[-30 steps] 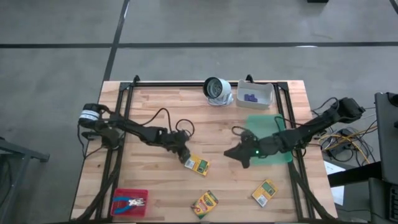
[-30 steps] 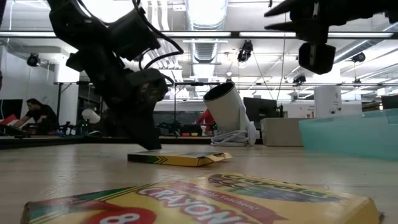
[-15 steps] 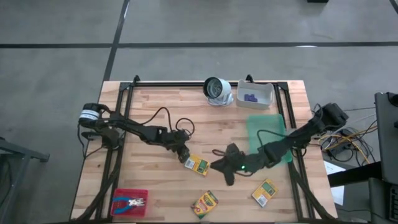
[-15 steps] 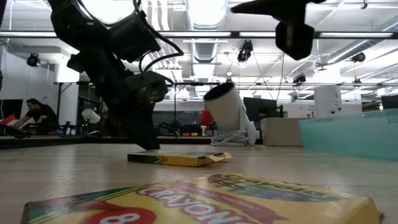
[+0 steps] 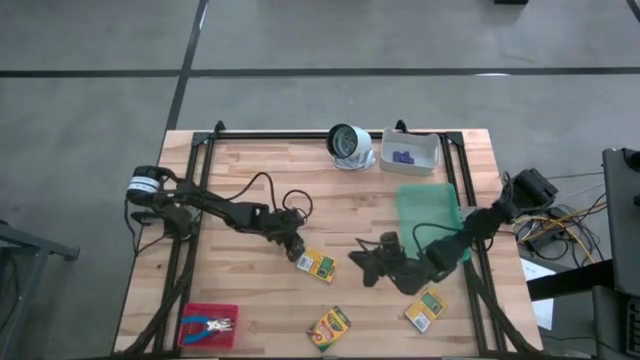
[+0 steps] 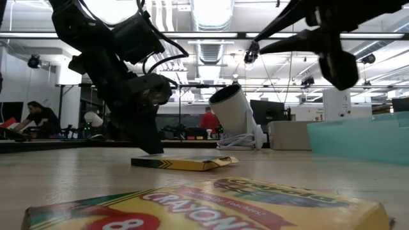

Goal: Pick & Place School Supplies
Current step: Put the crayon box into the green bin

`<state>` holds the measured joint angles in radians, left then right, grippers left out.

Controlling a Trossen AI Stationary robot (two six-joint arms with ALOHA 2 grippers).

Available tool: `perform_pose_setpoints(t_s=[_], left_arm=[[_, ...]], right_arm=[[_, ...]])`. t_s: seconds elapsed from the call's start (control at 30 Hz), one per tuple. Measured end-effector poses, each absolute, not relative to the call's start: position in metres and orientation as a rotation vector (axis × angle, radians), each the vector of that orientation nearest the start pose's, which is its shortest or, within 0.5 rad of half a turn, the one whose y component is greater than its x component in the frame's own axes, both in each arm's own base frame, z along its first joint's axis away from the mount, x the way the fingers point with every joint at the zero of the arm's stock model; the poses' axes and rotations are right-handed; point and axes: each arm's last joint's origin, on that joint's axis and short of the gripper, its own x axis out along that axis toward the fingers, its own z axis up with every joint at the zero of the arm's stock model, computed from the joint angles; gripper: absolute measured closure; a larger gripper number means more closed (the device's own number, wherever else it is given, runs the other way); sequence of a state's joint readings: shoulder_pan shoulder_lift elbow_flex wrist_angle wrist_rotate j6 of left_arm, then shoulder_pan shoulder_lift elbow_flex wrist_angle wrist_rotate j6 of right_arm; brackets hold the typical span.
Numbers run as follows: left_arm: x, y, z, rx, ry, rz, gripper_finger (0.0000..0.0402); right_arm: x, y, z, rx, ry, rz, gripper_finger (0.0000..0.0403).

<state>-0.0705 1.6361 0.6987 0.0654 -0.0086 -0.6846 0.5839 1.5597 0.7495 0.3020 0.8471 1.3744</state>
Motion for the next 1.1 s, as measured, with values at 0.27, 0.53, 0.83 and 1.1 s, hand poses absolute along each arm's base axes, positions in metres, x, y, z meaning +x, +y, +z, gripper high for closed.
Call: perform_pose_setpoints(t_s=[0.27,0.53,0.83,1.1], left_arm=[[0.293,-0.011,0.131,-0.628,0.845,0.274,0.0364],[0.293,0.002,0.131,-0.637,0.823,0.333,0.0364],[0.293,0.009,0.131,-0.64,0.817,0.352,0.0364],[0.292,0.014,0.131,-0.645,0.813,0.368,0.0364]], right_arm=[[0.271,0.158,0.169,1.191,0.105,-0.51,0.0335],[0.278,0.165,0.138,1.39,0.161,-0.545,0.0335],[0.281,0.162,0.138,1.38,0.158,-0.554,0.0335],[0.291,0.154,0.136,1.368,0.321,-0.529,0.0335]])
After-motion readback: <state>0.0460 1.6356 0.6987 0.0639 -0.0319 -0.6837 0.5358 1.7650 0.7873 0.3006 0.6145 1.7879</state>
